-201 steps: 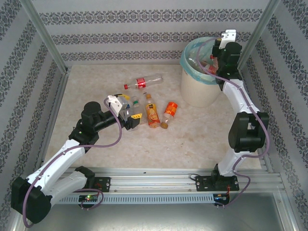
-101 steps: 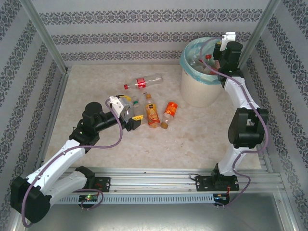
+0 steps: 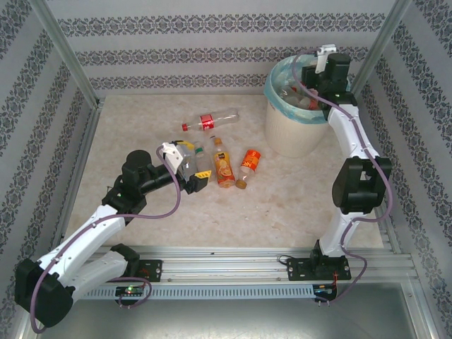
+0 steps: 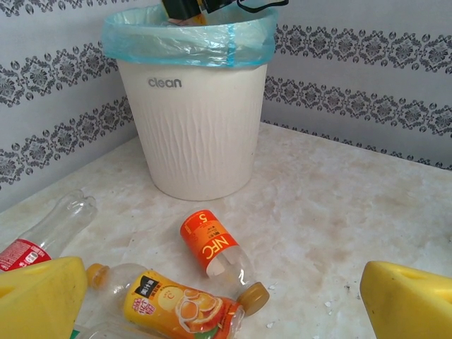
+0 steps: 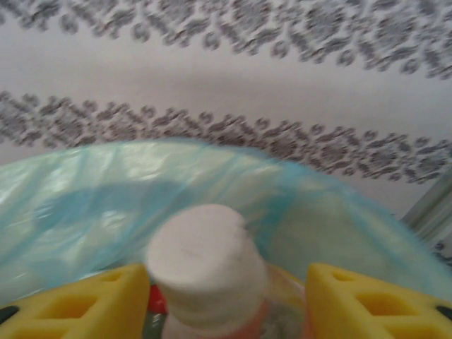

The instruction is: Put the plastic bottles in the bin

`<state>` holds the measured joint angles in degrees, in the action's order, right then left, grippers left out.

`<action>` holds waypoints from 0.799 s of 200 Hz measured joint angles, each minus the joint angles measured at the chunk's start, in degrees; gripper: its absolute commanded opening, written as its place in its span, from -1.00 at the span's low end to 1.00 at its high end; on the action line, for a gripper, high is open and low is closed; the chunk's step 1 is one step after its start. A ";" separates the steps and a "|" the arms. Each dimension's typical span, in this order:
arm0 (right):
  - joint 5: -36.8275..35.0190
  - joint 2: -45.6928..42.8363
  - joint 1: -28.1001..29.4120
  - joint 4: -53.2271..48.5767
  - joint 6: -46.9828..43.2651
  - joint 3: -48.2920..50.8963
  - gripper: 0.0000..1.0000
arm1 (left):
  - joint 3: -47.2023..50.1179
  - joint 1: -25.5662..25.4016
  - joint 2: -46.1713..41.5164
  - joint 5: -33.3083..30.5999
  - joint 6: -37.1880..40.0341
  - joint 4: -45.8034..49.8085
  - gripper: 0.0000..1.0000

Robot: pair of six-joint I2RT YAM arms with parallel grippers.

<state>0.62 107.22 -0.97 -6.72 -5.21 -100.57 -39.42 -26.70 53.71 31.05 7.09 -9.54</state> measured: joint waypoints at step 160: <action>9.31 3.87 1.88 -11.52 6.84 -9.53 -0.31 | -0.17 -1.09 -0.09 -0.46 0.44 0.15 1.00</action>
<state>9.93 111.09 0.91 -18.24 1.63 -110.10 -39.59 -27.79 53.63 30.59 7.53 -9.39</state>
